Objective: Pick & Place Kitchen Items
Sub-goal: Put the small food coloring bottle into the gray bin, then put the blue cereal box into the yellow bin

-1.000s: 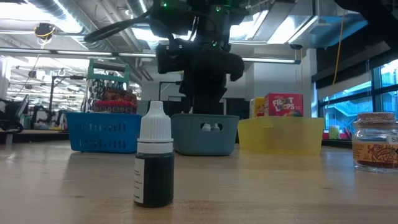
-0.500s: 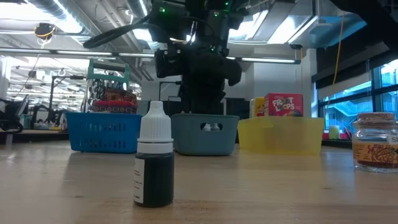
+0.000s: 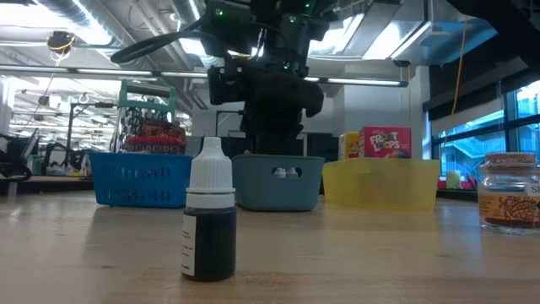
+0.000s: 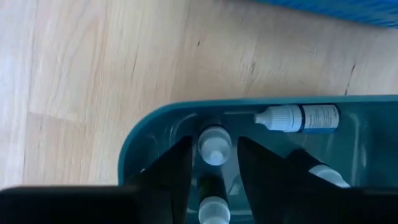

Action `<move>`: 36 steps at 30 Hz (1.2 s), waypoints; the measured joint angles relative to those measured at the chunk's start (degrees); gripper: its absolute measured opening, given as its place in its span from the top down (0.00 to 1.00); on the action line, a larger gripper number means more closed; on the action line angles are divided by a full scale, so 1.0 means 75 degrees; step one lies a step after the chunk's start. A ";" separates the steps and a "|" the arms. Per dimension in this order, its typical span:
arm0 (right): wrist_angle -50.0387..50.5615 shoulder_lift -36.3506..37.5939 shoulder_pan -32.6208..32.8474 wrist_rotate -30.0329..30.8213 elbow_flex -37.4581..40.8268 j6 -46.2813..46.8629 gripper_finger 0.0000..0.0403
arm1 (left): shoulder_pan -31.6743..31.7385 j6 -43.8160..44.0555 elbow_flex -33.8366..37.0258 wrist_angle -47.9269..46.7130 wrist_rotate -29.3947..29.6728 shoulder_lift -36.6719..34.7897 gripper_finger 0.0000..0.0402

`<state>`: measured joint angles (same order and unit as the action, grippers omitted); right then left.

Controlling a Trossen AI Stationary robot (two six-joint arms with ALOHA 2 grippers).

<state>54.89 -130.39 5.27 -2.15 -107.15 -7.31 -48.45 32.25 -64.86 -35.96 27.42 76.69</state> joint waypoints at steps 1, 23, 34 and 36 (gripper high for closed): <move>0.0007 0.0000 0.0001 0.0000 0.0000 0.0001 0.67 | 0.0000 0.0001 0.0000 0.0002 0.0000 0.0000 0.38; 0.0763 0.0003 -0.0002 0.0475 -0.0545 -0.0023 0.61 | 0.0000 0.0000 0.0000 -0.0003 0.0000 0.0000 0.38; 0.2403 0.0015 0.0238 0.0465 -0.2214 0.0327 0.61 | 0.0000 -0.0067 0.0000 0.0003 -0.0714 0.0003 0.38; 0.2837 0.0015 0.0306 0.0465 -0.2576 0.0497 0.61 | 0.0003 -0.0067 0.0000 0.0017 -0.0848 0.0003 0.38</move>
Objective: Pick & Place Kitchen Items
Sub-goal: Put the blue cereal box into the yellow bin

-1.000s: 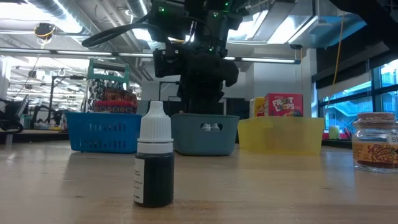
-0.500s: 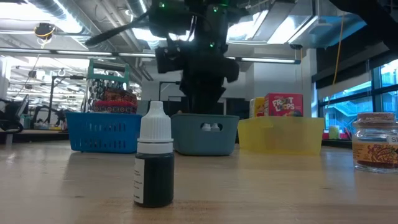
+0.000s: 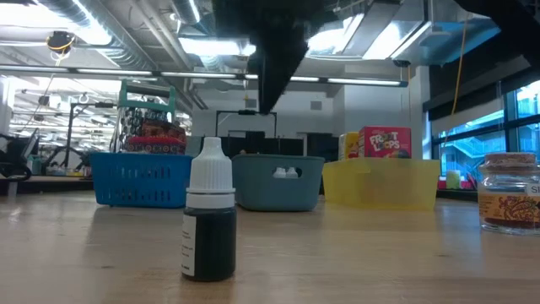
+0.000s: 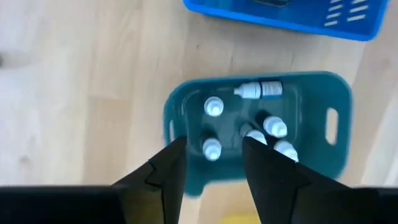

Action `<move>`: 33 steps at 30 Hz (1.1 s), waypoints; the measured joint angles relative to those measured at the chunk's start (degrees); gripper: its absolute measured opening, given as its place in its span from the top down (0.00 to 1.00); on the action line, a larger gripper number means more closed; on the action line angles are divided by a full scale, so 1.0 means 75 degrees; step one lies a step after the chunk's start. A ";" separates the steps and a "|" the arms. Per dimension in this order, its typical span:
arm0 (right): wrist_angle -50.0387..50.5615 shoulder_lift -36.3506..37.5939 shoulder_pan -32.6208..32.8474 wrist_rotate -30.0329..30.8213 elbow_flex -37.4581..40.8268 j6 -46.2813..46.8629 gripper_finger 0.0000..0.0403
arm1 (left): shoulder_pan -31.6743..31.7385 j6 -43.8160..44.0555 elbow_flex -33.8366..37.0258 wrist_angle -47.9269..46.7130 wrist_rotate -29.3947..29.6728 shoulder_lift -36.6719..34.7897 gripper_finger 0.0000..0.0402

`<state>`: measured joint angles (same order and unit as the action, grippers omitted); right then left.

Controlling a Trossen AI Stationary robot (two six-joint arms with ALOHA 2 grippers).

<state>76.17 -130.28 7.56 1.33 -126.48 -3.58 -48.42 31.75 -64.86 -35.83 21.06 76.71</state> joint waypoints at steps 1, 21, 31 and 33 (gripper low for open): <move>0.0208 0.0000 0.0036 0.0010 -0.0195 0.0060 0.61 | 0.0000 0.0001 0.0000 0.0000 -0.0023 0.0000 0.38; 0.1845 0.0656 0.1247 -0.1556 -0.1008 0.4328 0.61 | 0.0145 -0.1800 -0.1617 -0.1461 0.0545 -0.0015 0.38; 0.1681 0.0645 0.1925 -0.2137 -0.1008 0.5742 0.61 | 0.0440 -0.2467 -0.1614 -0.2410 0.0656 -0.0122 0.38; 0.1410 0.0644 0.2047 -0.2031 -0.1005 0.5830 0.61 | 0.0478 -0.2632 -0.1614 -0.2419 0.0664 -0.0131 0.38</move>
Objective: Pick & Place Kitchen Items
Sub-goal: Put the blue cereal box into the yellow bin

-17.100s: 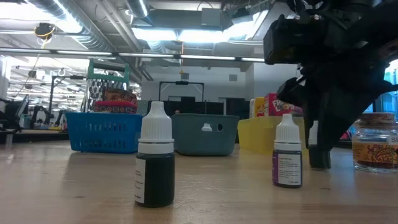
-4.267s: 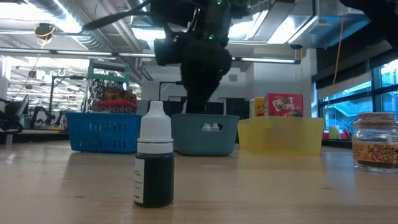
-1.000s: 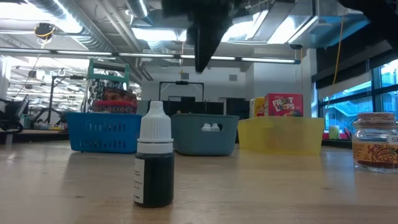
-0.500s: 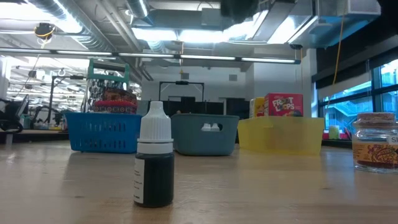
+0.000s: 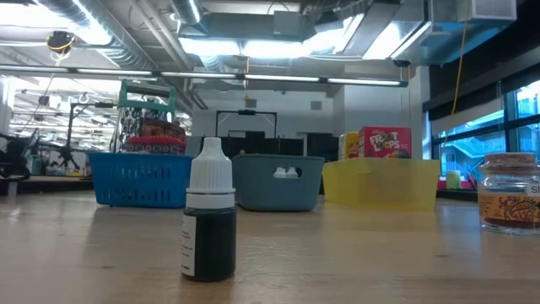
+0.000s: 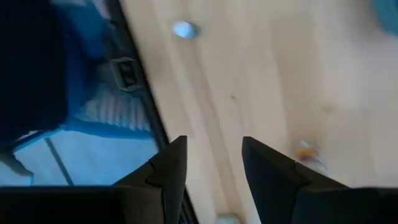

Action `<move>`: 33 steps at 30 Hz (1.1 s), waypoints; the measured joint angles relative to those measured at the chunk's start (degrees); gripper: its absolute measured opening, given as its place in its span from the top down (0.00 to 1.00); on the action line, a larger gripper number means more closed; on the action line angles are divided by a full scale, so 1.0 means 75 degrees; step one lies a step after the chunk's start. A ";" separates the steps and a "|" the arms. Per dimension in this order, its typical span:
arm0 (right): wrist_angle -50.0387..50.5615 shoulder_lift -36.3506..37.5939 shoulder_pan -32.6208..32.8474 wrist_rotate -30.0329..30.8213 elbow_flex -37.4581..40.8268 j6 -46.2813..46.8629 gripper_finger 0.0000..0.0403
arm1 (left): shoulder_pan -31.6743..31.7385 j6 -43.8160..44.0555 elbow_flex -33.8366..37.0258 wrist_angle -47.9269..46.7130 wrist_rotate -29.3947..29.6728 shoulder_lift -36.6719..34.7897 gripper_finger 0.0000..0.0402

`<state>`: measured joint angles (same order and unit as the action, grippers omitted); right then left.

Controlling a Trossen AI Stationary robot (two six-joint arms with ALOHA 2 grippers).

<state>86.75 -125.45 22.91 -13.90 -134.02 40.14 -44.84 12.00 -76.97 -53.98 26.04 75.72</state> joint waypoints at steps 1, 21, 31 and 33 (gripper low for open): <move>-0.0227 0.0000 0.0051 -0.0002 0.0000 -0.0011 0.61 | 0.0009 -0.0093 0.0000 -0.0005 0.0000 0.0000 0.38; -0.3292 -0.0006 0.0015 0.2034 0.0000 -0.0781 0.61 | -0.0012 -0.0508 0.0000 -0.0013 -0.0038 0.0000 0.38; -0.3612 -0.0009 -0.0174 0.1886 0.0000 -0.1222 0.59 | -0.0014 -0.0157 0.0003 -0.0040 -0.0079 0.0000 0.38; -0.3730 -0.0009 -0.0177 0.1688 0.0000 -0.1414 0.55 | -0.0014 -0.0091 0.0003 -0.0039 -0.0082 0.0000 0.38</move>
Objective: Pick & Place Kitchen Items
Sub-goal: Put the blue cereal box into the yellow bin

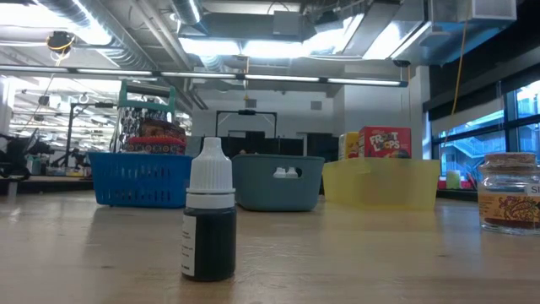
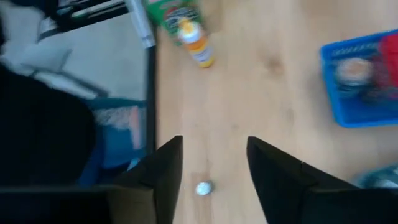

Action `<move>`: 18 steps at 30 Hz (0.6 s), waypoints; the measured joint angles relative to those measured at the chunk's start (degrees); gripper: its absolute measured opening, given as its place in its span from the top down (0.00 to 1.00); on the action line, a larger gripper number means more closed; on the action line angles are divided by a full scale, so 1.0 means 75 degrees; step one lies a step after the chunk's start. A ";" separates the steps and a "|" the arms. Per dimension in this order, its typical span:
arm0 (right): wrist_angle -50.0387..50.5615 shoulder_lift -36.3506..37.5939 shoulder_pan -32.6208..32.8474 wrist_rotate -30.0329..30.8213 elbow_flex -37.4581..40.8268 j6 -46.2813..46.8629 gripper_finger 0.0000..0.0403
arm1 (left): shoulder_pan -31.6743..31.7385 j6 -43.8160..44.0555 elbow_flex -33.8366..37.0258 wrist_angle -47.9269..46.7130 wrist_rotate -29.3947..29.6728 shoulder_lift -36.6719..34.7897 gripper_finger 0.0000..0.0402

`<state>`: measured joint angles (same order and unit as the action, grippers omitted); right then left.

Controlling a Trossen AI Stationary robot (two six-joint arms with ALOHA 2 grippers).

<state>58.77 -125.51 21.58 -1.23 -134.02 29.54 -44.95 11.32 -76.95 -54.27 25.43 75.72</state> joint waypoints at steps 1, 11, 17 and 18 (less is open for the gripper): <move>-0.0056 0.0000 0.0013 -0.0164 0.0000 -0.0109 0.53 | 0.0000 0.0013 0.0000 -0.0001 0.0000 0.0000 0.38; 0.0460 0.0000 -0.0069 -0.0737 0.0000 -0.0543 0.24 | 0.0000 0.0008 0.0000 -0.0001 -0.0003 0.0000 0.38; 0.2099 0.0042 -0.0442 -0.1749 -0.0119 -0.0462 0.22 | 0.0000 0.0007 0.0000 0.0000 -0.0003 0.0000 0.38; 0.2598 0.0113 -0.0483 -0.1782 -0.0119 -0.0547 0.22 | 0.0000 0.0010 0.0000 0.0000 -0.0003 0.0000 0.38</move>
<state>78.26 -124.66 17.96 -14.60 -134.91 25.43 -44.95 11.40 -76.95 -54.27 25.41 75.72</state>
